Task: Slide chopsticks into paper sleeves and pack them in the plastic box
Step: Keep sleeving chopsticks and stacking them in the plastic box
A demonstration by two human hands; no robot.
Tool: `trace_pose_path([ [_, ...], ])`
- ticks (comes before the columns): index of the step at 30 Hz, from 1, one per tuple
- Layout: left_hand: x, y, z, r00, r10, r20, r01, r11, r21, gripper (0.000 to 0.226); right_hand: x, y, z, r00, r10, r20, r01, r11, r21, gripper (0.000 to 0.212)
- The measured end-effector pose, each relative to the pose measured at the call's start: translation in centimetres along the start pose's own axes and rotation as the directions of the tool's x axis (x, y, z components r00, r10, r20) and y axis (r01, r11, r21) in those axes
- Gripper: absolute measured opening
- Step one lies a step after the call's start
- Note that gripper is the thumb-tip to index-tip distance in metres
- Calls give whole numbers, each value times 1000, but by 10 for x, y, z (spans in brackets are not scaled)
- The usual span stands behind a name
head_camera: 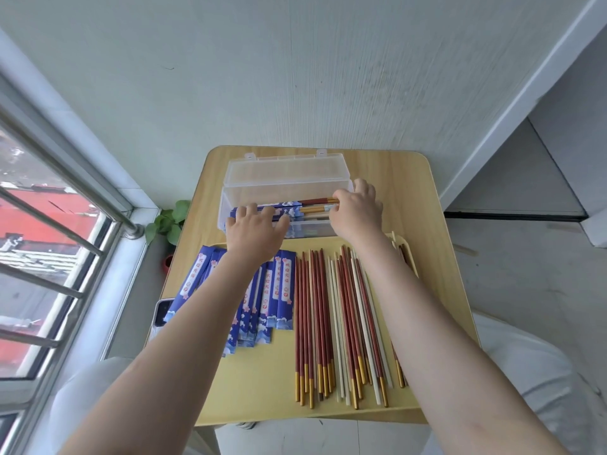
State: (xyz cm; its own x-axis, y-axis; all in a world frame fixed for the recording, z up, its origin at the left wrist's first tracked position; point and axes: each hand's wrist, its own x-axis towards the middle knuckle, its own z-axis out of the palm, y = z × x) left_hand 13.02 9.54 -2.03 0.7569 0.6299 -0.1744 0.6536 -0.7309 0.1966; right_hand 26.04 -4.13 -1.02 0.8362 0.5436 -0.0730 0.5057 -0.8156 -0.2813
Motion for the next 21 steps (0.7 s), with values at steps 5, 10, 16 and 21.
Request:
trace_pose_path([
  [5,4,-1,0,999,-44,-25,45,998,43,57,5,0,2,967,159,201,-159,987,-15,44],
  [10,1,0,-4,999,-29,-26,28,1000,-12,55,-6,7,0,990,133,-46,-121,974,194,37],
  [16,-38,3,-4,951,-101,-294,26,968,-250,22,-56,-2,0,930,29,-366,87,951,296,6],
  [21,-79,0,19,997,-79,5,79,995,-60,15,-102,-16,21,941,-20,337,36,998,-42,28],
])
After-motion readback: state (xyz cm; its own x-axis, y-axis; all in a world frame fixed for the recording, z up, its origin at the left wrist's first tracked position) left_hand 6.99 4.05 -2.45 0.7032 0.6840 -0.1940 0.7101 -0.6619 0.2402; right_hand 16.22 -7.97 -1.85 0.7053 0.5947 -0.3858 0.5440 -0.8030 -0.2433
